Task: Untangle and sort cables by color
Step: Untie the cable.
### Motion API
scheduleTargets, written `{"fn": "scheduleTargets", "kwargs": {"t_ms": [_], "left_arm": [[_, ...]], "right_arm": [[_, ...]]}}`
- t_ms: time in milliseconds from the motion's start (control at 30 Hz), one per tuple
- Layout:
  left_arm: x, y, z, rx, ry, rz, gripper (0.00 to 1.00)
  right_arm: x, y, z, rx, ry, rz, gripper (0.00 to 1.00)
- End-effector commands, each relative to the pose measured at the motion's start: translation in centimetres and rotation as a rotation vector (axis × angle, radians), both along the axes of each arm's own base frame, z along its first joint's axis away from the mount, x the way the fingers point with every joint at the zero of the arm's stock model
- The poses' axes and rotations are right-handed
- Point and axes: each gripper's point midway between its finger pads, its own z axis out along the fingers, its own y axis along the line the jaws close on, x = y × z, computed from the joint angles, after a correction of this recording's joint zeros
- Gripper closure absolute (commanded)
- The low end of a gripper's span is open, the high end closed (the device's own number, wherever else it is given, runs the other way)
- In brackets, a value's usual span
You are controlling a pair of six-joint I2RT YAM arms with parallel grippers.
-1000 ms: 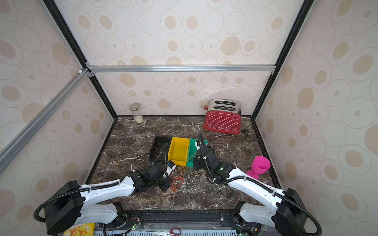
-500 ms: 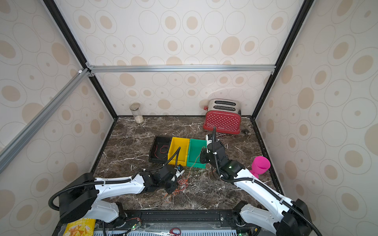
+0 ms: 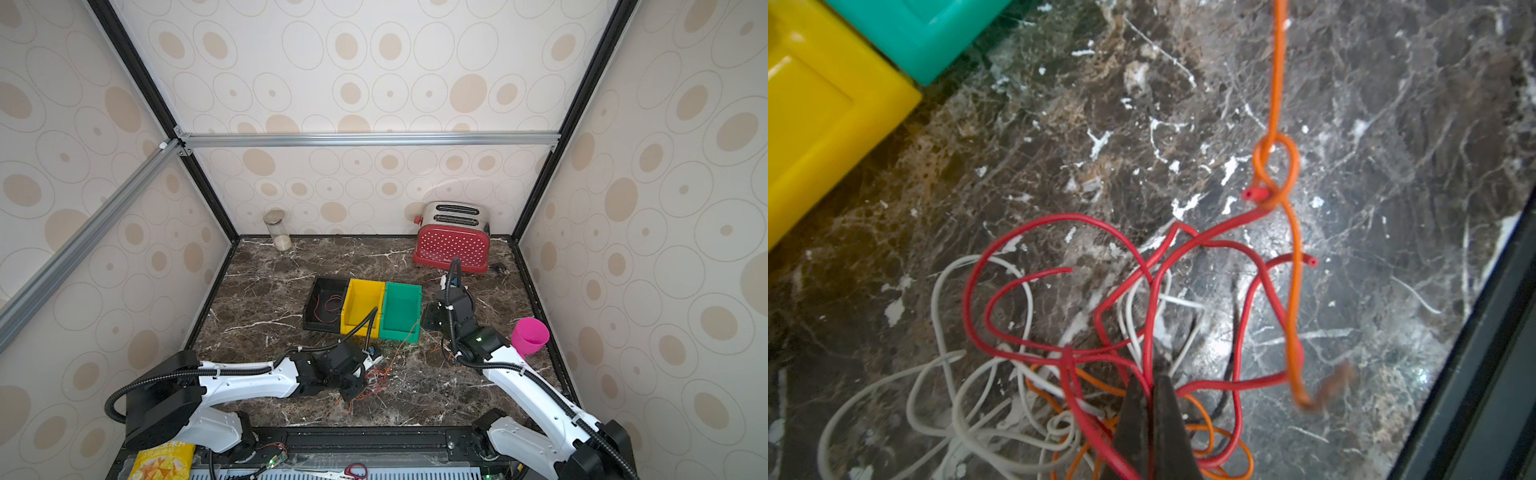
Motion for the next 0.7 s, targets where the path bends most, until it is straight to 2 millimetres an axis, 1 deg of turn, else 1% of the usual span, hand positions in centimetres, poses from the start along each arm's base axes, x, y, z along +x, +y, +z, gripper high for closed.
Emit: {"fn": "scheduleTargets", "kwargs": {"t_ms": [0, 100, 167, 200, 267, 367, 400, 433, 500, 567, 667], "left_arm": [[-1.1, 0.5, -0.8, 0.075, 0.017, -0.061, 1.00], [-0.4, 0.9, -0.6, 0.086, -0.016, -0.030, 1.00], [0.4, 0.8, 0.2, 0.075, -0.050, 0.001, 1.00], [0.6, 0.7, 0.7, 0.057, -0.063, 0.010, 0.99], [1.2, 0.4, 1.5, 0.023, -0.082, 0.032, 0.94], [1.8, 0.4, 2.0, 0.001, -0.084, 0.065, 0.83], [2.0, 0.6, 2.0, -0.002, -0.084, 0.078, 0.69], [2.2, 0.8, 2.2, -0.010, -0.085, 0.090, 0.61], [2.5, 1.0, 2.7, -0.031, -0.083, 0.112, 0.50], [2.8, 0.9, 3.6, -0.068, -0.085, 0.132, 0.43], [3.3, 0.4, 5.7, -0.147, -0.087, 0.160, 0.36]], "right_arm": [[-0.4, -1.7, -0.4, 0.026, 0.013, -0.079, 1.00], [-0.6, -2.0, -0.6, 0.041, 0.022, -0.079, 1.00], [-0.9, -1.7, -1.1, 0.040, 0.047, -0.057, 1.00], [-1.2, -1.5, -1.7, 0.043, 0.069, -0.041, 1.00], [-1.8, -1.0, -3.1, 0.054, 0.113, -0.010, 1.00], [-2.9, -0.8, -5.3, 0.071, 0.176, -0.006, 1.00], [-3.3, -0.8, -6.0, 0.077, 0.194, -0.007, 1.00], [-3.6, -0.9, -6.6, 0.086, 0.205, -0.009, 1.00], [-4.3, -1.0, -7.7, 0.094, 0.228, -0.017, 1.00], [-4.7, -1.1, -8.3, 0.104, 0.240, -0.020, 1.00], [-5.3, -1.2, -8.9, 0.114, 0.253, -0.023, 1.00]]}}
